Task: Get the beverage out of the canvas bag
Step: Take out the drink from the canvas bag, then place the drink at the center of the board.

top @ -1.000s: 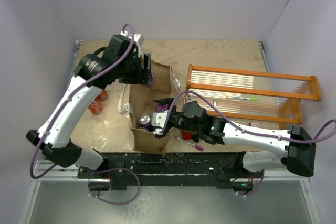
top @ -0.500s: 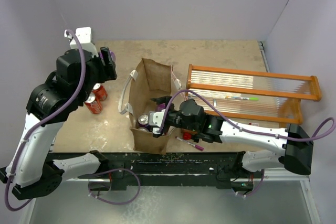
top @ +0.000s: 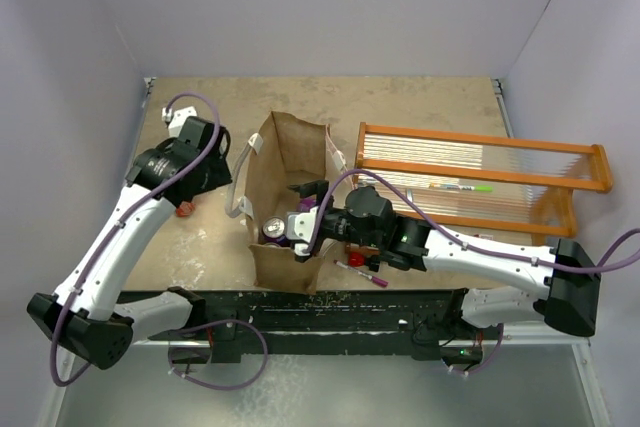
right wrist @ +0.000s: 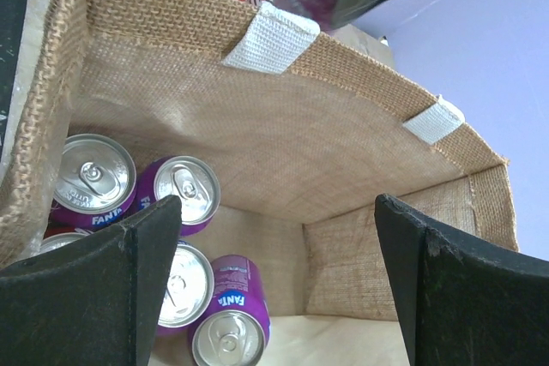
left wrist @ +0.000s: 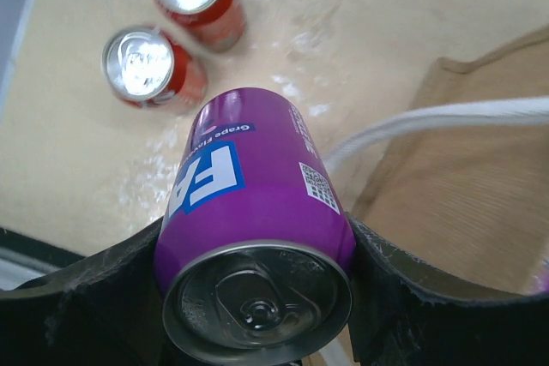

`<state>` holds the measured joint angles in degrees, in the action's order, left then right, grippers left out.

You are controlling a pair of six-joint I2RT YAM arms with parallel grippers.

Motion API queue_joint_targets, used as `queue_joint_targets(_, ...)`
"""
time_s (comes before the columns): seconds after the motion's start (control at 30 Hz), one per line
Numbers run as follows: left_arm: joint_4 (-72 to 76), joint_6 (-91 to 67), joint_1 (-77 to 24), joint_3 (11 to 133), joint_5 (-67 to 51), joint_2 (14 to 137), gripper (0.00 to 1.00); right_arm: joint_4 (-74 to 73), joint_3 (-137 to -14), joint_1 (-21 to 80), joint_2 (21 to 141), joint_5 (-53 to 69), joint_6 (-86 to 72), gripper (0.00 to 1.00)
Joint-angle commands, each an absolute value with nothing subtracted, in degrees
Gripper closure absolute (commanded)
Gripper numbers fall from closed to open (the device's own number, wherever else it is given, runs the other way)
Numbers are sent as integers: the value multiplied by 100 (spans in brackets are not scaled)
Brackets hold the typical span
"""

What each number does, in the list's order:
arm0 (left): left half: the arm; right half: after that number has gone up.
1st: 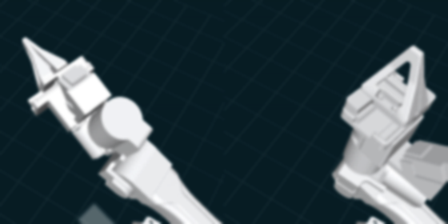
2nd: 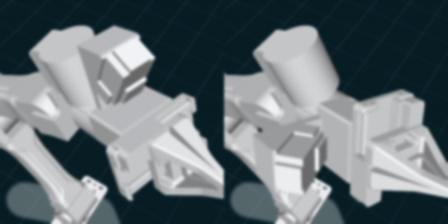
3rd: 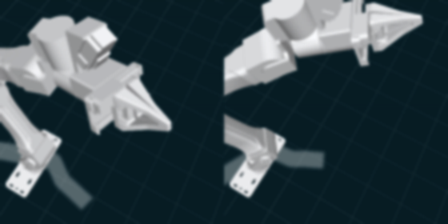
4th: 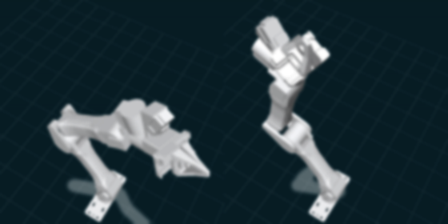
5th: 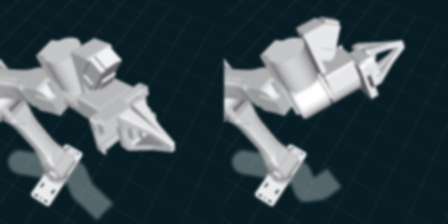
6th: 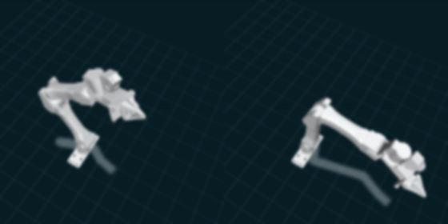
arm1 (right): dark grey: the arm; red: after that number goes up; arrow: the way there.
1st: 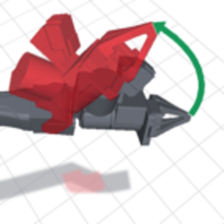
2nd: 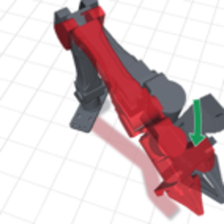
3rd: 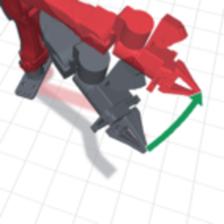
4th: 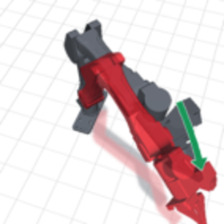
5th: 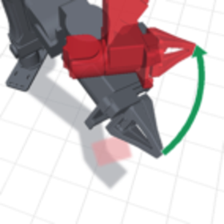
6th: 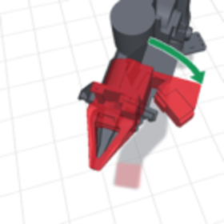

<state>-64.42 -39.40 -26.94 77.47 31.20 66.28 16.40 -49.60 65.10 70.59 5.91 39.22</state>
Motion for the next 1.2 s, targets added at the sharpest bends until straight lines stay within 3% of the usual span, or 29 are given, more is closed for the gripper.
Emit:
queue_joint_targets(0.0, -5944, -4462, -2216, 7346, 2317, 6312, 100, 1865, -5167, 6480, 6927, 875, 3858, 5)
queue_joint_targets(0.43, -5465, -4242, -1639, 6168, 1567, 6696, 100, 1774, -5168, 6446, 6920, 908, 4104, 5)
queue_joint_targets(0.93, -5328, -5441, 548, 4857, 1444, 5825, 100, 1717, -5157, 6425, 6913, 931, 4172, 4)
queue_joint_targets(1.17, -5329, -5858, 1425, 4788, 1828, 5472, 100, 1851, -5064, 6318, 6766, 982, 4044, 4)
